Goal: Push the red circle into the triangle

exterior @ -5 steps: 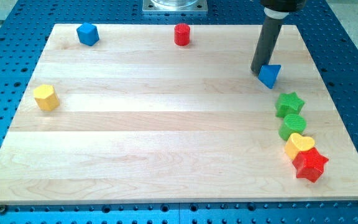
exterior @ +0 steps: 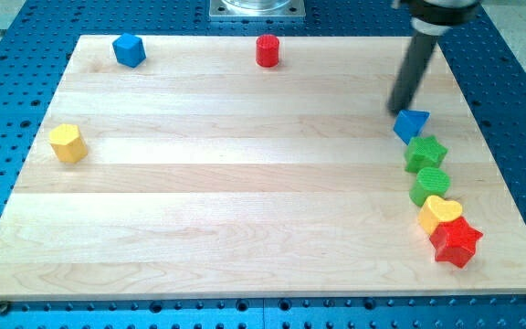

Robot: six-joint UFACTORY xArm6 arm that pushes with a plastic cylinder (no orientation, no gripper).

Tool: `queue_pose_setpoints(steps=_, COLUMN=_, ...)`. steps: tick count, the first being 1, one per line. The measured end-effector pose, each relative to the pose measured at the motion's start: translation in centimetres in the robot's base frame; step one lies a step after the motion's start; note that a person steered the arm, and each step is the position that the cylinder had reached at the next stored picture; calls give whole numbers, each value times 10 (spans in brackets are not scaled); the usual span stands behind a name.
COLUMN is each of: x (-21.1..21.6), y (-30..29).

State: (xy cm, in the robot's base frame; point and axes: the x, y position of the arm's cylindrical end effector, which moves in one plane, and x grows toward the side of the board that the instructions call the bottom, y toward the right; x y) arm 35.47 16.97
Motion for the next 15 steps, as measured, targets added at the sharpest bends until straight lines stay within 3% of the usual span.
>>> queue_pose_setpoints(steps=1, x=25, y=-110)
queue_pose_setpoints(steps=2, x=-18, y=-195)
queue_pose_setpoints(steps=3, x=-82, y=-200)
queue_pose_setpoints(steps=5, x=-133, y=-178)
queue_pose_setpoints(steps=6, x=-133, y=-119)
queue_pose_setpoints(steps=7, x=-97, y=-39)
queue_pose_setpoints(steps=9, x=-104, y=-29)
queue_pose_setpoints(steps=11, x=-46, y=5)
queue_pose_setpoints(steps=12, x=-51, y=-25)
queue_pose_setpoints(steps=15, x=-19, y=15)
